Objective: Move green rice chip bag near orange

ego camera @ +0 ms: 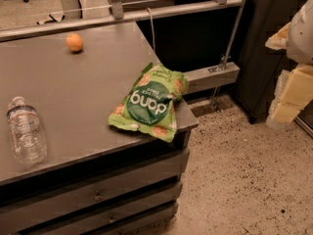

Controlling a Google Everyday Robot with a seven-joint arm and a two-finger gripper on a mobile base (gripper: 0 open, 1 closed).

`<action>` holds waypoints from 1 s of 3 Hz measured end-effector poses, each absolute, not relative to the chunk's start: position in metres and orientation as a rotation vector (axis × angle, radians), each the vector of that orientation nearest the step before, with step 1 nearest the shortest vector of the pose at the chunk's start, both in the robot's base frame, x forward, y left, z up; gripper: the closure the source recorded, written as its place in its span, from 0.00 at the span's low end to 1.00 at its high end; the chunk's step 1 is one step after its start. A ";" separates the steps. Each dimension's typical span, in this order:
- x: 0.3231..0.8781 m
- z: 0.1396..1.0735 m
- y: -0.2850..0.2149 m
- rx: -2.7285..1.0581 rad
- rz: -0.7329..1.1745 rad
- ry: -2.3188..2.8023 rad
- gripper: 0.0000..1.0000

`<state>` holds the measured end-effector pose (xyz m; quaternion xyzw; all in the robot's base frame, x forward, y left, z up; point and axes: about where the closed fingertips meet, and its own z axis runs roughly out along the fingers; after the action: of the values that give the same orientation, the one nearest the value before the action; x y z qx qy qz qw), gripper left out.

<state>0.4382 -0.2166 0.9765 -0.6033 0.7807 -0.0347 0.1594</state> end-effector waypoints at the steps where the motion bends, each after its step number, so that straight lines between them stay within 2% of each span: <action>1: 0.438 0.977 -0.217 -1.724 -0.099 2.231 0.00; 2: 0.456 0.968 -0.194 -1.722 -0.024 2.146 0.00; 3: 0.488 0.953 -0.150 -1.753 0.084 1.980 0.00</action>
Offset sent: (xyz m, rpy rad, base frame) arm 0.0550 0.0686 -0.0281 0.2472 -0.0639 0.1464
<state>0.4883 -0.1496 0.9527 -0.6424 0.7255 0.0308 0.2452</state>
